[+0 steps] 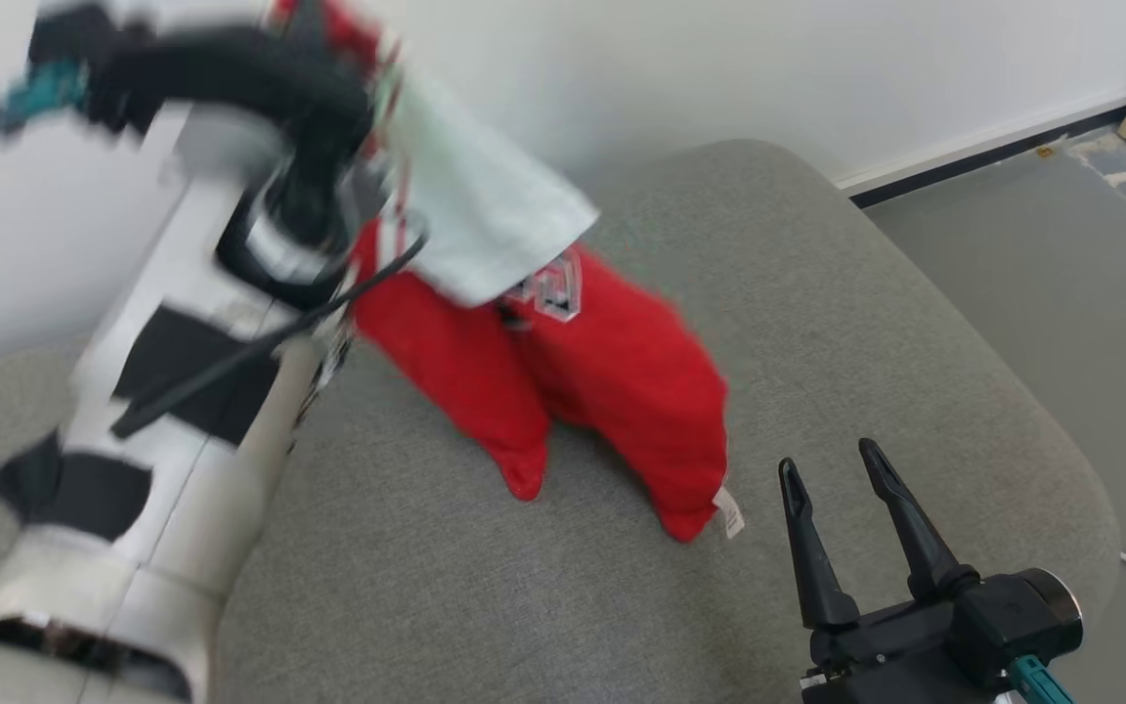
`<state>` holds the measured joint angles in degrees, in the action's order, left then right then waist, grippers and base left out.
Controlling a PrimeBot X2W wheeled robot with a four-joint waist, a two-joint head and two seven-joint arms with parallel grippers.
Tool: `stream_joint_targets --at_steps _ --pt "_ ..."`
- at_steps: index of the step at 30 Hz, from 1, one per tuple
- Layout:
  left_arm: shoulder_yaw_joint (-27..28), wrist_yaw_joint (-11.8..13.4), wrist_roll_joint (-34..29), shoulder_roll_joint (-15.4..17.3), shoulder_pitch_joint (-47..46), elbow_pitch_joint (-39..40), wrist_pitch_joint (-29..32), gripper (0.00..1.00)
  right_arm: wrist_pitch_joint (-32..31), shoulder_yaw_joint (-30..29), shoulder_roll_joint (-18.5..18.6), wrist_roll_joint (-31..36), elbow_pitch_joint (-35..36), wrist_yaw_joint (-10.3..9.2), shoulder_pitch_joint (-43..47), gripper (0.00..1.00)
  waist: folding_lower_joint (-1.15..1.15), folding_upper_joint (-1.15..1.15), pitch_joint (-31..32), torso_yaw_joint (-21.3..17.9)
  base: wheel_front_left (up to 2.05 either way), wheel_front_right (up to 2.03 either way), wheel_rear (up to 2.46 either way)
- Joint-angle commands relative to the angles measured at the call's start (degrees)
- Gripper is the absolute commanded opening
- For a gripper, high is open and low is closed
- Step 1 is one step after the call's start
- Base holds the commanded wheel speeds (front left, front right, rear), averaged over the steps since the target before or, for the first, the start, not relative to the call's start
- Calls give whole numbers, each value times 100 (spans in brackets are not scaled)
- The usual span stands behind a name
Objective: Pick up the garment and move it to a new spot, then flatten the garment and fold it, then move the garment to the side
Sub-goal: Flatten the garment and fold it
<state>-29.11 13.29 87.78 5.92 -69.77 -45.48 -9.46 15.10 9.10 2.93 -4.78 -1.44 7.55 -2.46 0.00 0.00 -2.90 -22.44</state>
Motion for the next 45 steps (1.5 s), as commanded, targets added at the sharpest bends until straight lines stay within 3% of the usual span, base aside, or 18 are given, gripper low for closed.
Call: stream_joint_targets --at_steps 1,12,17,22,23,24,26,27,28,37,45 --pt "40 -65 38 119 317 -181 -27 0 7 -13 -9 -43 19 -13 27 100 0 0 -52 68 0 0 0" --pt "522 -981 89 1110 1849 -1060 -482 0 7 -52 -7 34 23 -13 20 100 0 0 -149 413 0 0 0" --pt "343 -1534 -351 1507 2444 -900 -552 0 8 2 -6 36 -108 -13 79 100 0 0 -160 614 0 0 0" --pt "249 -1765 -980 1802 2866 -656 -580 1 7 34 -5 45 -257 -13 108 100 0 0 -197 863 0 0 0" --pt "319 -1778 -1140 1841 2955 -559 -583 9 7 37 -6 53 -293 -13 111 100 0 0 -205 938 0 0 0" --pt "393 -1779 -1400 1862 3063 -452 -583 27 7 47 -6 74 -327 -13 105 100 0 0 -209 1005 0 0 0" --pt "623 -1712 -1799 1812 3339 -213 -581 43 7 55 -6 90 -400 -13 91 100 0 0 -211 1135 0 0 0" --pt "747 -1658 -2101 1810 3483 -70 -572 56 7 68 -6 97 -465 -13 92 100 0 0 -211 1190 0 0 0" --pt "1052 -1494 -2713 1841 3712 308 -574 100 7 55 -6 96 -549 -13 45 100 0 0 -212 1290 0 0 0" --pt "1934 -976 -5334 1339 5389 2415 -575 100 7 240 16 192 -1299 -13 -120 100 0 0 -116 1788 0 0 0" --pt "2145 -1018 -6703 772 6392 3865 -575 100 7 350 143 432 -2273 -13 -540 100 0 0 -168 2320 0 0 0"
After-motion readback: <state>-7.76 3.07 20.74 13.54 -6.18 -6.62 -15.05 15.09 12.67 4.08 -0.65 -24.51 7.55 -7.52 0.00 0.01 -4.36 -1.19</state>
